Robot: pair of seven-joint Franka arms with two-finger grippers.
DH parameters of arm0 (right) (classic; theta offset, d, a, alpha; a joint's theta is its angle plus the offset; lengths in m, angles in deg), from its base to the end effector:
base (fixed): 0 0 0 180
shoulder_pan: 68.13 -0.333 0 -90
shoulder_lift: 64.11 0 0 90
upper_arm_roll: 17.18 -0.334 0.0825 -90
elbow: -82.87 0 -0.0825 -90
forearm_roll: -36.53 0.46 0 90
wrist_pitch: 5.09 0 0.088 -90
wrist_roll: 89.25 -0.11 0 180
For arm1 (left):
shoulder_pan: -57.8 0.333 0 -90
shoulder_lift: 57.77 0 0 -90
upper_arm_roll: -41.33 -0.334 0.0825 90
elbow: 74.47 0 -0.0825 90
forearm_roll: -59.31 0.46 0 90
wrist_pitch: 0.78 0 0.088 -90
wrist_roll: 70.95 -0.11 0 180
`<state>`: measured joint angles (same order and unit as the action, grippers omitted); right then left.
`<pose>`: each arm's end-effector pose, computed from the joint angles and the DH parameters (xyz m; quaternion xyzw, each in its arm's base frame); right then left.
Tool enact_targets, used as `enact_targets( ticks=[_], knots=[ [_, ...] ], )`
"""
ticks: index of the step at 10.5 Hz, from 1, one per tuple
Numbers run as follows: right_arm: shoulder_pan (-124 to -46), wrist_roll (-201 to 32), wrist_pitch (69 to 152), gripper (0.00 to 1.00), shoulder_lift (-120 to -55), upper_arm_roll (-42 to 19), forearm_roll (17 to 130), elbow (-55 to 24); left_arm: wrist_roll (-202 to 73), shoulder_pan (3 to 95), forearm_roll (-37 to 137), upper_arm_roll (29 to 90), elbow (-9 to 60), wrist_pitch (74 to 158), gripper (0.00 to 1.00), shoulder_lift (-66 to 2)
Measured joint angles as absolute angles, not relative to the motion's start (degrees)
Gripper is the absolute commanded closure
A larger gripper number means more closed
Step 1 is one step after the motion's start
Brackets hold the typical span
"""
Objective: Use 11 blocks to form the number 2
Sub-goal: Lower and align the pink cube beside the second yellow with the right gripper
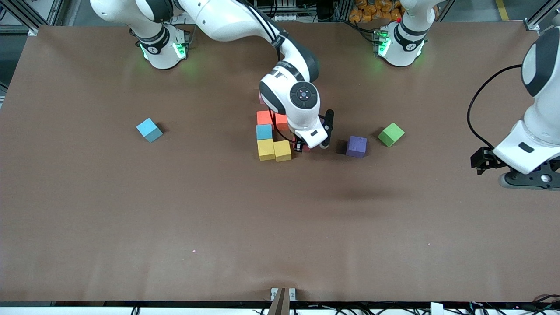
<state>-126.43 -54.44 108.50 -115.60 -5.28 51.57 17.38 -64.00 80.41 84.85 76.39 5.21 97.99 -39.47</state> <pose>0.5318 0.6547 0.2357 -0.7704 -0.6361 0.0246 0.0349 0.7312 -0.0559 0.5714 -0.9891 0.0586 -0.0557 0.1231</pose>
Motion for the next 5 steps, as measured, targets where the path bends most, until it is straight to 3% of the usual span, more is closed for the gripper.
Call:
enact_targets(
  ticks=[5],
  knots=[
    [-126.3, -54.5, 113.1, 0.82, -118.9, -5.1, 51.6, 17.8, -57.0, 83.7, 83.3, 76.3, 5.3, 98.0, 0.00, -39.5]
  ],
)
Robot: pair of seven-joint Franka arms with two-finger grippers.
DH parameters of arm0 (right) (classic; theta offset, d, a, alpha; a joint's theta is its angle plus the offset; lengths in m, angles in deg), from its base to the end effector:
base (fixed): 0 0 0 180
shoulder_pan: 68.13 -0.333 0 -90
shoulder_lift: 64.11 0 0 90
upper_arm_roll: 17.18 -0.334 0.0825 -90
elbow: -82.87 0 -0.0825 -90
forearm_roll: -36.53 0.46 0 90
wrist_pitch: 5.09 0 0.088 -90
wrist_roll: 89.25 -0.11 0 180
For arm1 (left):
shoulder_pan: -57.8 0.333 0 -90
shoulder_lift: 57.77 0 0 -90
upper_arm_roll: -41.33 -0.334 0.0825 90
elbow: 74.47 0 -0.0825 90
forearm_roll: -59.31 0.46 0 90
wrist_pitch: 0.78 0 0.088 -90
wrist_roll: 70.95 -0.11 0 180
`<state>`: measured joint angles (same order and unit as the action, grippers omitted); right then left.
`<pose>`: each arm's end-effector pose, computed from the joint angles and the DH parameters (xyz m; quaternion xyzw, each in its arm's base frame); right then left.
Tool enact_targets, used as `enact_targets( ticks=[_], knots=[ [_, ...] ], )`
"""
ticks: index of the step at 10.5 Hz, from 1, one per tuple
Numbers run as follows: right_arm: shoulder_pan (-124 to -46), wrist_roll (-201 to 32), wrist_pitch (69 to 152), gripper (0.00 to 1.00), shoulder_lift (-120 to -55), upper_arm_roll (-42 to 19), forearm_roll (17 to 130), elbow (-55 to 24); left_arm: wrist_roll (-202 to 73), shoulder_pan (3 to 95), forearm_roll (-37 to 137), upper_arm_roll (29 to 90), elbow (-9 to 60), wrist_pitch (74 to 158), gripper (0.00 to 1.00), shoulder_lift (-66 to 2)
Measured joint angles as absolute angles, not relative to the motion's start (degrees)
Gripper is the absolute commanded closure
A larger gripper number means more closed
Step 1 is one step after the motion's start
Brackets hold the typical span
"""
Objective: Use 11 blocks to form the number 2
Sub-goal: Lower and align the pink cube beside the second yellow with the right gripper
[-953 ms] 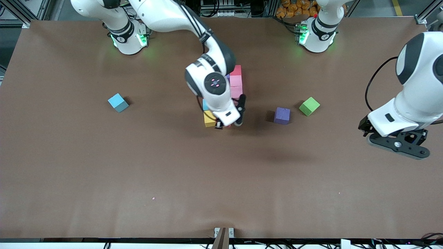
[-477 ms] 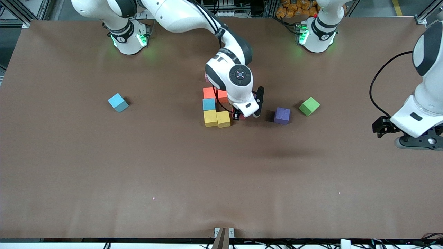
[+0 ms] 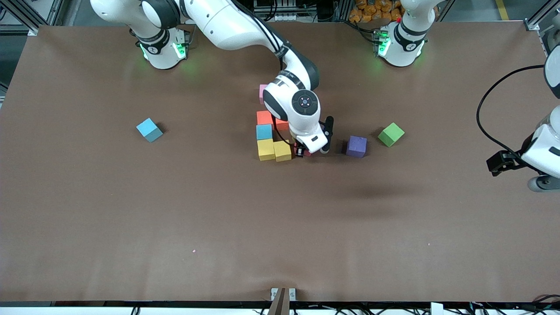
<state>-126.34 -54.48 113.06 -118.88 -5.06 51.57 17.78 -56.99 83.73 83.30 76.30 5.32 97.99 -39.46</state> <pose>0.5385 0.6545 0.1984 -0.7733 -0.6334 0.0082 0.0282 0.7328 -0.0151 0.5694 -0.9920 -0.0328 -0.0560 0.1085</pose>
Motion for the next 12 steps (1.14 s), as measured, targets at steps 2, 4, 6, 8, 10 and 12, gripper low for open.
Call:
enact_targets(
  ticks=[2, 4, 6, 8, 10, 12],
  knots=[
    [-126.2, -54.5, 113.2, 0.82, -119.2, -4.9, 51.6, 17.8, -52.2, 83.7, 83.3, 76.4, 5.4, 98.0, 0.00, -39.5],
    [-126.1, -54.5, 113.2, 0.82, -119.7, -4.8, 51.6, 17.8, -49.2, 83.7, 83.3, 76.4, 5.4, 98.0, 0.00, -39.5],
    [-126.1, -54.5, 113.4, 0.82, -120.3, -4.8, 51.6, 17.8, -48.3, 83.9, 82.8, 76.4, 5.5, 98.0, 0.00, -39.5],
    [-126.1, -54.5, 113.7, 0.82, -120.6, -4.8, 51.6, 17.8, -48.3, 84.7, 81.0, 76.3, 5.5, 98.0, 0.00, -39.5],
    [-126.1, -54.3, 113.8, 0.82, -120.7, -4.8, 51.5, 17.8, -48.3, 85.3, 80.9, 76.3, 5.6, 98.0, 0.00, -39.5],
    [-126.1, -54.0, 113.9, 0.82, -120.7, -4.7, 51.5, 17.8, -48.3, 85.3, 80.9, 76.3, 5.6, 98.0, 0.00, -39.5]
  ],
)
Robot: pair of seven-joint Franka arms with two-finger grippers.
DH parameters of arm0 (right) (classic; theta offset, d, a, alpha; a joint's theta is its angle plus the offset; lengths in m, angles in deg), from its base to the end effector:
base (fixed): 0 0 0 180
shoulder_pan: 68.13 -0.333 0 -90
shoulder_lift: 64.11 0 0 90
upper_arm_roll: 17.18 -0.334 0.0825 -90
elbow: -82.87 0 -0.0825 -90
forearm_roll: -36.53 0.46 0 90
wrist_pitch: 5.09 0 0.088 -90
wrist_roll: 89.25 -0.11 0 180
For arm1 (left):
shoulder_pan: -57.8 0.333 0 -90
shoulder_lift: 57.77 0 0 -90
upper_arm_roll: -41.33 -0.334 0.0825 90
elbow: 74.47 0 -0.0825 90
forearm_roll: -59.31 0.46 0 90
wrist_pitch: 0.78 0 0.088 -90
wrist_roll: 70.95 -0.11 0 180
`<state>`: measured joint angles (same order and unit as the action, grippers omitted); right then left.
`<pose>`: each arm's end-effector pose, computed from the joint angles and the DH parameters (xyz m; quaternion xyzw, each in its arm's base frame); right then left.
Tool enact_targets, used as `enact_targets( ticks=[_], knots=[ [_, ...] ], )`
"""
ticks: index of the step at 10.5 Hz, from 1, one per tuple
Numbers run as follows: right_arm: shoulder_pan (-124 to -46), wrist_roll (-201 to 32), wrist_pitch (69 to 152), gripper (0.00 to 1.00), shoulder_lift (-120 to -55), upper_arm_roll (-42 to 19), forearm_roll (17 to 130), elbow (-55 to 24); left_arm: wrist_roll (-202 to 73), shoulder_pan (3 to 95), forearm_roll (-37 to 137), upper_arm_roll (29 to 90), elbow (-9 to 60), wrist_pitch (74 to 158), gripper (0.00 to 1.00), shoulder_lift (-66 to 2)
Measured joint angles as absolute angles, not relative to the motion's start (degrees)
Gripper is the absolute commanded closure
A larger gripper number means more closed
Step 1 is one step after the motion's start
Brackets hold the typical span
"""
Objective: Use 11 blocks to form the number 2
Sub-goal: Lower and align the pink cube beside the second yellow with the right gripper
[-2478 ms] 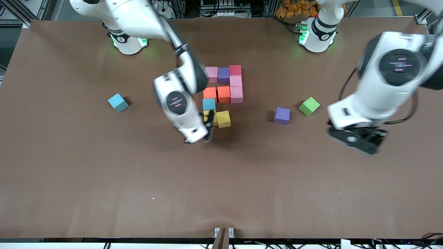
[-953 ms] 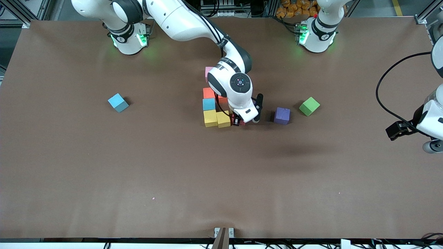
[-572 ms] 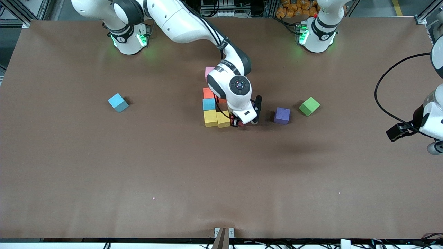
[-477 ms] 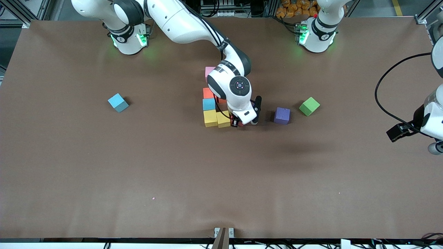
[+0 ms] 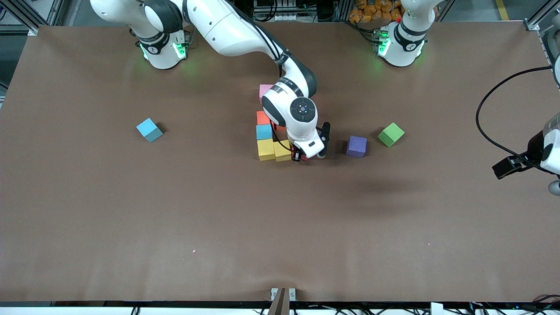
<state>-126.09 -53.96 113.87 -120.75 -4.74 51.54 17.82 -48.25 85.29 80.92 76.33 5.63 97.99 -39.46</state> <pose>0.5427 0.6472 0.1732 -0.7731 -0.6337 0.0153 0.0212 0.7320 0.0002 0.5657 -0.9871 -0.1235 -0.0550 0.0855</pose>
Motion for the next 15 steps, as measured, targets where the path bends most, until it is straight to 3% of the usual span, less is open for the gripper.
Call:
enact_targets(
  ticks=[15],
  knots=[
    [-126.1, -49.9, 115.3, 0.81, -122.0, -4.6, 48.8, 17.8, -48.2, 85.8, 80.9, 76.3, 6.6, 98.0, 0.00, -39.5]
  ],
)
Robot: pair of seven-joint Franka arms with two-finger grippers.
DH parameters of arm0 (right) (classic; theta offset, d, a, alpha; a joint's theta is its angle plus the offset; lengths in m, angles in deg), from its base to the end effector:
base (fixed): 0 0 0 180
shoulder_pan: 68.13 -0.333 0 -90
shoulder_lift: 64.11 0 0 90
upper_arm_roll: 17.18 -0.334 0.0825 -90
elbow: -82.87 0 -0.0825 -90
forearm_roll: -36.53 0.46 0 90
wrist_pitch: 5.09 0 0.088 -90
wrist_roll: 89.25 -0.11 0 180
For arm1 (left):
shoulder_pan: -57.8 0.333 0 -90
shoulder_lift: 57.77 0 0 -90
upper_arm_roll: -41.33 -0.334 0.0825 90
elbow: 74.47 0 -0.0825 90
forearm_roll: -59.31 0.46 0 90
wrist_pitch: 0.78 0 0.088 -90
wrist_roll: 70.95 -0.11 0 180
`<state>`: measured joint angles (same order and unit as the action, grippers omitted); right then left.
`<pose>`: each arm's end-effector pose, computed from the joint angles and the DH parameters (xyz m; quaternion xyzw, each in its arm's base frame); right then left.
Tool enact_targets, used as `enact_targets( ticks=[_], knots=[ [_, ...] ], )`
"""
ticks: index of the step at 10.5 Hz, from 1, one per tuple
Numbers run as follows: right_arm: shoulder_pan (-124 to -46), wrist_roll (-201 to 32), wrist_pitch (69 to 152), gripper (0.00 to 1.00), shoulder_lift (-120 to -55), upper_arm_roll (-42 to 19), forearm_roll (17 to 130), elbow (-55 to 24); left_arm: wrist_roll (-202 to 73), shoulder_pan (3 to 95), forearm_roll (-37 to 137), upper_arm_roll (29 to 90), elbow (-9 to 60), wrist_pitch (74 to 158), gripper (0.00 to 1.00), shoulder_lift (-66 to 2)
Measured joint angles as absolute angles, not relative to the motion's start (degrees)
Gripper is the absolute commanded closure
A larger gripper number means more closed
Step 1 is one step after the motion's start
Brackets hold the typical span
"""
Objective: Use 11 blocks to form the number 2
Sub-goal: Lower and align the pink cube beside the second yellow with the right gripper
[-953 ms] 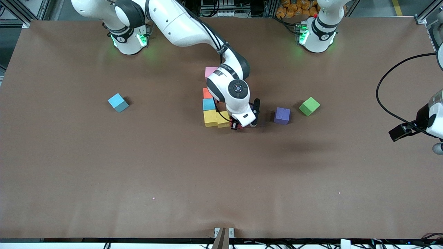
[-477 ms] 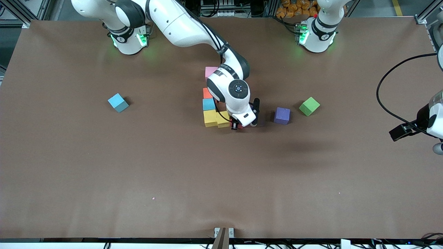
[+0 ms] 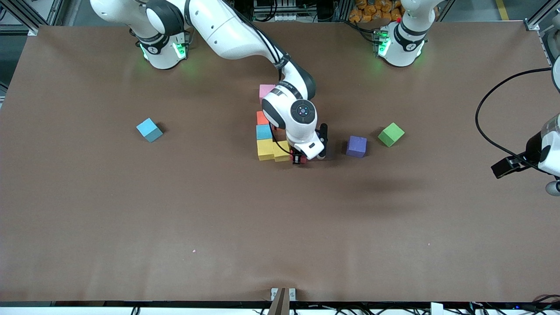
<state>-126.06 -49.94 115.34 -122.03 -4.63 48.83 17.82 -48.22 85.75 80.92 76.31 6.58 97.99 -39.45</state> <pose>0.5458 0.6432 0.1568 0.7434 0.6688 -0.0112 0.0020 0.7308 0.0048 0.5564 -0.9871 -0.1256 -0.0468 0.0875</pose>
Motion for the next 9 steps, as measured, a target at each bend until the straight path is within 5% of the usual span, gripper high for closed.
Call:
enact_targets(
  ticks=[9],
  knots=[
    [-126.2, -49.1, 115.3, 0.78, -122.0, -4.6, 48.1, 17.8, -48.2, 86.5, 80.9, 76.3, 6.6, 98.0, 0.00, -39.4]
  ],
)
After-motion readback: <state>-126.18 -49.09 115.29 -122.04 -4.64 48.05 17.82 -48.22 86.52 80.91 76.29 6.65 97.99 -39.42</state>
